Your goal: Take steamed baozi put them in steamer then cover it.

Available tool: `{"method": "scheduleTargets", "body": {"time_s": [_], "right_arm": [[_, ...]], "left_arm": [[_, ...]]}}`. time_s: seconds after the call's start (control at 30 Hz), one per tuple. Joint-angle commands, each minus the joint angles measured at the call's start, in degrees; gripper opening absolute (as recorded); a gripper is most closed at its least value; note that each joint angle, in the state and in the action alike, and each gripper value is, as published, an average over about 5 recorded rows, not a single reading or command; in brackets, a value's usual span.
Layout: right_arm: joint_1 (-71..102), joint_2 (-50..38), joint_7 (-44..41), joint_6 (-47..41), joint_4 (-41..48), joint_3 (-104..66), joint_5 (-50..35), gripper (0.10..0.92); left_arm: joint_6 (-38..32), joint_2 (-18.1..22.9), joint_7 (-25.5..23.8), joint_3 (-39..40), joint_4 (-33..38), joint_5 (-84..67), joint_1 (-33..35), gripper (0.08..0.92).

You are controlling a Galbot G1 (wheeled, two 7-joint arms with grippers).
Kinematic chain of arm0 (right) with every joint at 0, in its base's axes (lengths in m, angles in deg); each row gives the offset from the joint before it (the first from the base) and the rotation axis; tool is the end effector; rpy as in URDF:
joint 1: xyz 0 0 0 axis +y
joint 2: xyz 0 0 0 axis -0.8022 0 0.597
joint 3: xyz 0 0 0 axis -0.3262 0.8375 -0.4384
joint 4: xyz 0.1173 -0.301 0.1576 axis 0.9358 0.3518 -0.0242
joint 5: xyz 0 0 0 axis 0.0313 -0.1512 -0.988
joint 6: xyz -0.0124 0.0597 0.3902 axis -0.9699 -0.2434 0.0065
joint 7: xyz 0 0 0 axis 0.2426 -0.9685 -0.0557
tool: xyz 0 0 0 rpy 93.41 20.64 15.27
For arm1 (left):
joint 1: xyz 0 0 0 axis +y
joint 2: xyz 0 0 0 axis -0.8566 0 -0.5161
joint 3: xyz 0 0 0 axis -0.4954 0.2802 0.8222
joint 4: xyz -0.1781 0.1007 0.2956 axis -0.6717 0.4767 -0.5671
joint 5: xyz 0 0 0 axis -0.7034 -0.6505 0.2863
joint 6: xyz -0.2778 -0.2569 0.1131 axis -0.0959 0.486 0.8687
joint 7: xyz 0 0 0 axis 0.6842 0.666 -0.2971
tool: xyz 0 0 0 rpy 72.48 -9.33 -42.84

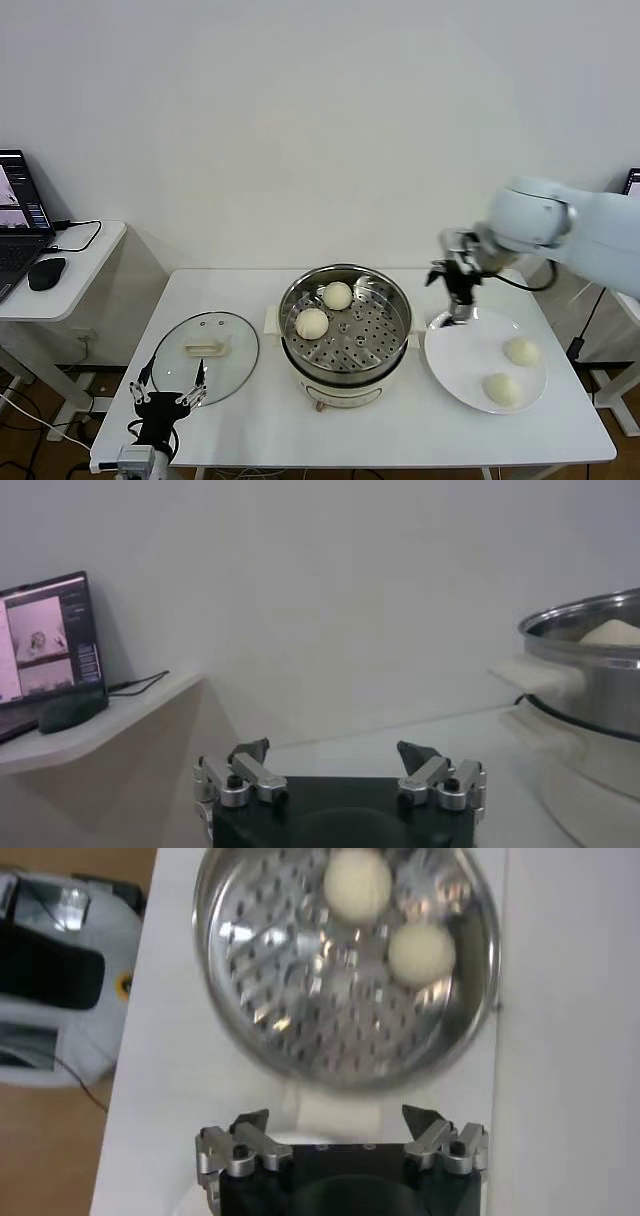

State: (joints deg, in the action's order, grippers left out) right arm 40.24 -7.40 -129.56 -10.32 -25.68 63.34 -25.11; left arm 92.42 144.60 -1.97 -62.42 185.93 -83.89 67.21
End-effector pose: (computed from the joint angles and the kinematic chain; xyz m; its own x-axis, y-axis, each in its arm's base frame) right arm 0.4773 -0.1158 -0.0473 -0.2095 -0.1711 0.9627 -0.9695 -0.0920 -0.2273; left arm 0.1880 0.0663 -0.3243 -0.9843 -0.1017 0.1446 -0.0653 0.9693 0.2372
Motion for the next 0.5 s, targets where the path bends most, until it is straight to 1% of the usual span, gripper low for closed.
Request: {"method": "scheduleTargets", "body": {"time_s": [0.03, 0.17, 0.3, 0.43, 0.5], "right_arm": [[17.52, -15.96, -2.9, 8.31, -2.08, -11.58, 13.72, 0.823], [37.65, -18.69, -2.58, 11.28, -0.17, -28.95, 18.9, 0.823], [53.43, -19.11, -1.76, 13.7, 2.1, -41.58, 22.8, 0.823], [63.58, -17.26, -0.62, 14.24, 3.92, -50.91, 24.7, 0.823], [65.36, -15.76, -0.19, 14.15, 4.96, -52.05, 25.49, 0.823]], "left_arm": [[-0.04, 0.12, 0.0, -0.02, -0.08, 0.15, 0.13, 0.823], [-0.04, 0.46, 0.0, -0.09, -0.19, 0.58, 0.39, 0.823], [0.0, 0.78, -0.04, -0.14, -0.2, 0.95, 0.48, 0.823], [0.11, 0.93, -0.09, -0.39, -0.33, 1.09, 0.38, 0.823], [0.18, 0.98, -0.11, -0.54, -0.36, 1.12, 0.35, 0.823]]}}
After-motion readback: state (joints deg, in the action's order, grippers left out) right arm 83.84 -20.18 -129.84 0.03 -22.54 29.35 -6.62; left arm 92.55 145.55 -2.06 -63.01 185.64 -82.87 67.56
